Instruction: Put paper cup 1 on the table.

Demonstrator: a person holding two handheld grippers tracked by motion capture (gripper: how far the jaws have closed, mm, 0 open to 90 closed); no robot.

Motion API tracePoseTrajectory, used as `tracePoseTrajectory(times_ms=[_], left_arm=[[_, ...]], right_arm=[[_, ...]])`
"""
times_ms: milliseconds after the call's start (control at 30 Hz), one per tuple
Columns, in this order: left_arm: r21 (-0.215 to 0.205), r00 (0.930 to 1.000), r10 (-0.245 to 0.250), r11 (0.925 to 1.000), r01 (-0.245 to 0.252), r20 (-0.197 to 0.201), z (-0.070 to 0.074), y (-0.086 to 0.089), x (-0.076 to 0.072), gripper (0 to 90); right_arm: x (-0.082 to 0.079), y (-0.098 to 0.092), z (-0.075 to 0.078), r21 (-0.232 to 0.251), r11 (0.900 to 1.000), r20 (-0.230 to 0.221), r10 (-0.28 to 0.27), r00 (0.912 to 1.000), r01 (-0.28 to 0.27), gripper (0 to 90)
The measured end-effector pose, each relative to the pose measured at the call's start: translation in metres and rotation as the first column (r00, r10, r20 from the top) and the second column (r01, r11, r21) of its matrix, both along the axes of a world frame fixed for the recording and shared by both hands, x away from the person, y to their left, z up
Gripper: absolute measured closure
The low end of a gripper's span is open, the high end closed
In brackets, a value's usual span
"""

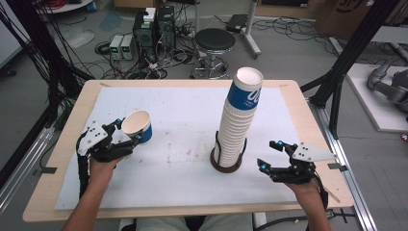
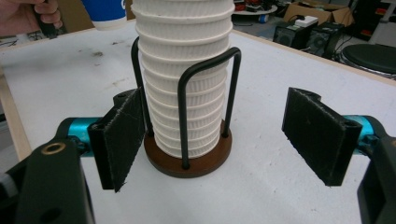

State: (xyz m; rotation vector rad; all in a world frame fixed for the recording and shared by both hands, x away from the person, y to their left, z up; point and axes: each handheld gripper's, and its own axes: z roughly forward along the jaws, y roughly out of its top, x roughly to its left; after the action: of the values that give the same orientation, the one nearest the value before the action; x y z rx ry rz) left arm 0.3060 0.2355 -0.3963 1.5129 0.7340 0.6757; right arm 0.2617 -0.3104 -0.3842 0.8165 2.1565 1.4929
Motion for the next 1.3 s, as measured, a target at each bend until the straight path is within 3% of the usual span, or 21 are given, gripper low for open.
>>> tracePoseTrajectory(times_ms=[233, 600, 767, 1067, 1300], left_arm=[[0.005, 1.0000, 0.003, 1.0000, -0.003, 0.002, 0.001, 0.001, 0.007, 30.0], [-0.035, 0.9996, 0.026, 0.9990, -0.027, -0.013, -0.003, 0.003, 0.042, 29.8], [0.001, 0.9987, 0.042, 0.9991, -0.042, -0.031, -0.004, -0.001, 0.062, 29.8], [-0.007, 0.9938, 0.051, 0.9986, -0.052, -0.099, -0.021, -0.009, 0.079, 29.5], [0.063, 0.9879, 0.060, 0.9967, -0.051, -0.143, -0.035, -0.018, 0.087, 29.4]], right_arm=[[-0.001, -0.005, 0.000, 0.000, 1.000, -0.001, -0.027, 0.9996, 0.027, 22.0], [-0.002, -0.008, -0.001, 0.005, 0.999, 0.001, -0.044, 0.9990, 0.044, 22.0], [-0.002, -0.007, -0.003, -0.001, 0.999, 0.002, -0.040, 0.9992, 0.040, 22.0], [-0.002, -0.006, -0.004, -0.006, 0.999, -0.004, -0.040, 0.9992, 0.040, 22.0], [-0.002, -0.006, -0.005, -0.006, 0.999, -0.011, -0.038, 0.9992, 0.038, 22.0]])
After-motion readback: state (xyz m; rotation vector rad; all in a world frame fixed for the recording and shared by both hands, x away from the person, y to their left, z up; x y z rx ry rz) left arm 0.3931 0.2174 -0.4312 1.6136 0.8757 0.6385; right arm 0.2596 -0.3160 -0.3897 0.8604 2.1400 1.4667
